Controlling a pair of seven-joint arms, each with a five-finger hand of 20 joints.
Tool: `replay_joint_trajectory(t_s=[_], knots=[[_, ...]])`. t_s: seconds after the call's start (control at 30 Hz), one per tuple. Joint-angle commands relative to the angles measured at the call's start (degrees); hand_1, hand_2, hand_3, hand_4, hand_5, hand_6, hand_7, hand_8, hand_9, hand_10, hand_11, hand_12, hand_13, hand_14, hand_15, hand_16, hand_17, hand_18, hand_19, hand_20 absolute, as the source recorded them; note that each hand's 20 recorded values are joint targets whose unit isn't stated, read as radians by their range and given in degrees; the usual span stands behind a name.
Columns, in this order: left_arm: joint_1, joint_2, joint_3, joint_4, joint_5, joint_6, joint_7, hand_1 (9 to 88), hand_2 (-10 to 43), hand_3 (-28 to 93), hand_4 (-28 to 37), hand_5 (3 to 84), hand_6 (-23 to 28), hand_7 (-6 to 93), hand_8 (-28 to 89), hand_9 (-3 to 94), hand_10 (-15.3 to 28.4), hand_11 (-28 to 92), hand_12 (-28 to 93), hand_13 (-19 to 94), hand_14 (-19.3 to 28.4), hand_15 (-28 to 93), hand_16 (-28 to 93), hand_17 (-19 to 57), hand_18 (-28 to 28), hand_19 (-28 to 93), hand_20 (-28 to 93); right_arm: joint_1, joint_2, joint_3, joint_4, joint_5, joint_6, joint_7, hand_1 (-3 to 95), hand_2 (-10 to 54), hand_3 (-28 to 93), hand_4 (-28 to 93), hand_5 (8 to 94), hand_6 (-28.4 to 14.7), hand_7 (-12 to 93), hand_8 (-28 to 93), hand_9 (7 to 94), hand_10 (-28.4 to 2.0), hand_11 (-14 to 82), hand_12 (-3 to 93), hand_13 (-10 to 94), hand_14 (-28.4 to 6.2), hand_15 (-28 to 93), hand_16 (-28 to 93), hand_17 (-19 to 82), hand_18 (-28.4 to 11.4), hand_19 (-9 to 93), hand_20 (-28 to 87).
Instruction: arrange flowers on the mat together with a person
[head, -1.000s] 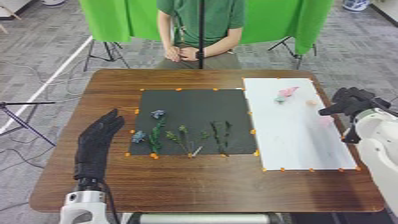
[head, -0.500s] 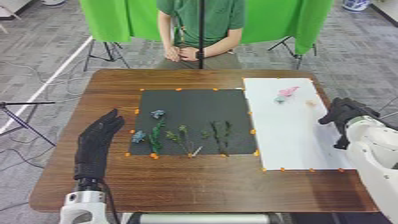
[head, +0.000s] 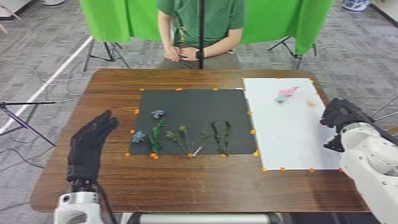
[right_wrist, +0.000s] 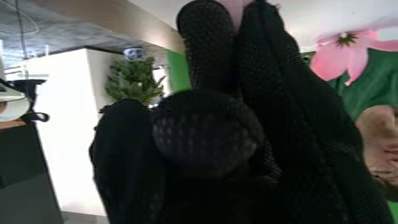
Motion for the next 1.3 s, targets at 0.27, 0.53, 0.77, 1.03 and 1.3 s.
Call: replay_joint_trajectory(t_s=[0.27, 0.53, 0.77, 1.03, 1.3], knots=[[4.8, 0.06, -5.02, -1.25, -1.78, 3.98, 0.26, 26.2, -1.2, 67, -20.5, 47.3, 3.2, 13.2, -7, 44.9, 13.1, 16, 13, 36, 14.7, 10, 0, 8.6, 9.1, 3, 18, 19.1, -1.1, -14.8, -21.2, 7.2, -2.1, -0.3, 67.7, -9.5, 50, -19, 87.4, 0.2, 16, 6, 93.7, -9.0, 29.0, 23.6, 94, 0.0, 63, 15, 75, -7.6, 93, 33], [3.6, 0.00, -4.45, -0.77, -1.33, 3.09, -0.18, 26.0, -1.0, 67, -20.8, 47.3, 3.2, 13.2, -7, 44.9, 13.1, 16, 13, 36, 14.8, 10, 0, 8.6, 9.1, 3, 18, 34.5, -14.4, -37.9, -13.7, 8.2, -10.2, -5.7, 66.8, -9.5, 51, -19, 87.4, 0.2, 16, 6, 93.7, -9.0, 29.7, 23.6, 94, 0.3, 63, 15, 75, -7.5, 93, 33], [2.6, -0.06, -3.03, -0.22, -0.96, 2.17, -0.24, 25.9, -1.1, 67, -20.8, 47.3, 3.2, 13.2, -7, 44.9, 13.1, 16, 13, 36, 14.7, 10, 0, 8.6, 9.1, 3, 18, 37.8, -21.0, -47.2, -7.1, 5.2, -16.1, -7.5, 65.0, -9.5, 53, -20, 87.3, 1.1, 16, 6, 93.7, -8.9, 30.8, 23.6, 94, 0.4, 63, 16, 75, -7.4, 93, 34], [2.1, 0.18, -2.49, 0.10, -0.97, 1.67, -0.08, 25.8, -1.2, 67, -20.9, 47.4, 3.3, 13.1, -7, 44.8, 13.1, 16, 13, 36, 14.8, 10, 0, 8.6, 9.2, 3, 18, 38.0, -23.5, -50.0, -2.9, 0.1, -18.6, -8.4, 63.2, -9.5, 55, -21, 87.1, 2.2, 16, 5, 93.7, -8.1, 32.7, 23.7, 94, 0.4, 63, 16, 74, -7.8, 93, 36], [1.8, 0.31, -2.17, 0.28, -1.03, 1.47, -0.12, 25.7, -1.3, 67, -20.9, 47.3, 3.2, 13.1, -7, 44.8, 13.1, 16, 13, 36, 14.7, 10, 0, 8.5, 9.2, 3, 18, 36.6, -23.5, -49.9, -0.8, -1.6, -21.0, -7.9, 59.9, -9.5, 56, -21, 85.7, 3.9, 16, 4, 93.7, -8.5, 36.3, 18.9, 94, 0.3, 62, 16, 73, -8.0, 93, 38]])
